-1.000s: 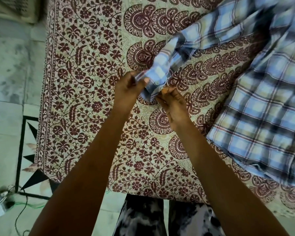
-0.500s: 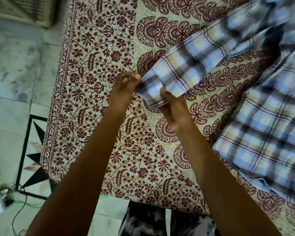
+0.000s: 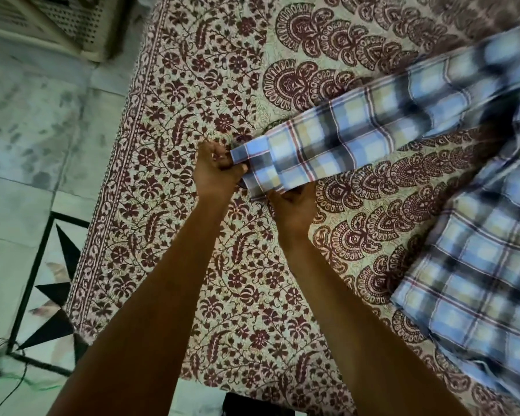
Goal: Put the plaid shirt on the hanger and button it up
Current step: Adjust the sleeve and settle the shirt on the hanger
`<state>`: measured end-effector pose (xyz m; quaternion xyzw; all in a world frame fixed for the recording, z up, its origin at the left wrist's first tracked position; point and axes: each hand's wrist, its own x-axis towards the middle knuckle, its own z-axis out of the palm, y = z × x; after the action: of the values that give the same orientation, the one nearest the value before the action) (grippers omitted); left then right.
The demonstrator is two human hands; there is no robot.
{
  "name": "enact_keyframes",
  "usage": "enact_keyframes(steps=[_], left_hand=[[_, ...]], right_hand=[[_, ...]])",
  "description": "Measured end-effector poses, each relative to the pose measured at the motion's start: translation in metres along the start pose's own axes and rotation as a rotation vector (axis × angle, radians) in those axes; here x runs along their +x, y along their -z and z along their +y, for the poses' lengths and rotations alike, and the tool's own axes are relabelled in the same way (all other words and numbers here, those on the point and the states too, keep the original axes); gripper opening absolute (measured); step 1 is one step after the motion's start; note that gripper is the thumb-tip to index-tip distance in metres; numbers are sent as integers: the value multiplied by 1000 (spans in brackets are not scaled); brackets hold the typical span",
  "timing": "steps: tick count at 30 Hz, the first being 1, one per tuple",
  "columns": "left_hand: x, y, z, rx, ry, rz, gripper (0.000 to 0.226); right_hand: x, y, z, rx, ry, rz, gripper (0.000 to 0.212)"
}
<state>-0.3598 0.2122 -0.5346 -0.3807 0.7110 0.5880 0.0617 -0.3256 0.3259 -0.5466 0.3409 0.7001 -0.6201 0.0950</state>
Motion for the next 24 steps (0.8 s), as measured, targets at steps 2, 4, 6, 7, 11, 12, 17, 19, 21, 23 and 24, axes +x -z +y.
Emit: enact_keyframes(steps=[2, 4, 6, 7, 11, 12, 17, 19, 21, 23, 24], left_hand=[[10, -3, -8, 137, -21, 38, 47], [13, -6, -8, 233, -47, 56, 41], [11, -8, -5, 307, -103, 61, 33], [7, -7, -5, 349, -123, 60, 30], [-12, -2, -5, 529, -204, 57, 23], [-18, -1, -6, 557, -234, 69, 24], [-71, -16, 14, 549, -326, 33, 30], [-98, -35, 25, 546, -390, -44, 37], [-125, -61, 35, 534, -455, -84, 40], [-159, -96, 49, 550, -501, -132, 38], [-175, -112, 55, 560, -526, -144, 39]], right_hand=[[2, -3, 3, -198, 73, 65, 49], [3, -3, 4, -290, 128, 95, 51], [3, 0, 2, -356, 119, 82, 46], [2, 4, 1, -388, 109, 72, 42], [-4, 30, -5, -390, 174, 81, 26], [-7, 38, -5, -375, 222, 75, 25], [-11, 101, -23, -429, 400, 52, 34], [-9, 138, -36, -418, 404, 60, 37], [-6, 177, -47, -411, 422, 102, 39], [-1, 223, -57, -409, 440, 163, 44], [1, 244, -63, -413, 444, 181, 45]])
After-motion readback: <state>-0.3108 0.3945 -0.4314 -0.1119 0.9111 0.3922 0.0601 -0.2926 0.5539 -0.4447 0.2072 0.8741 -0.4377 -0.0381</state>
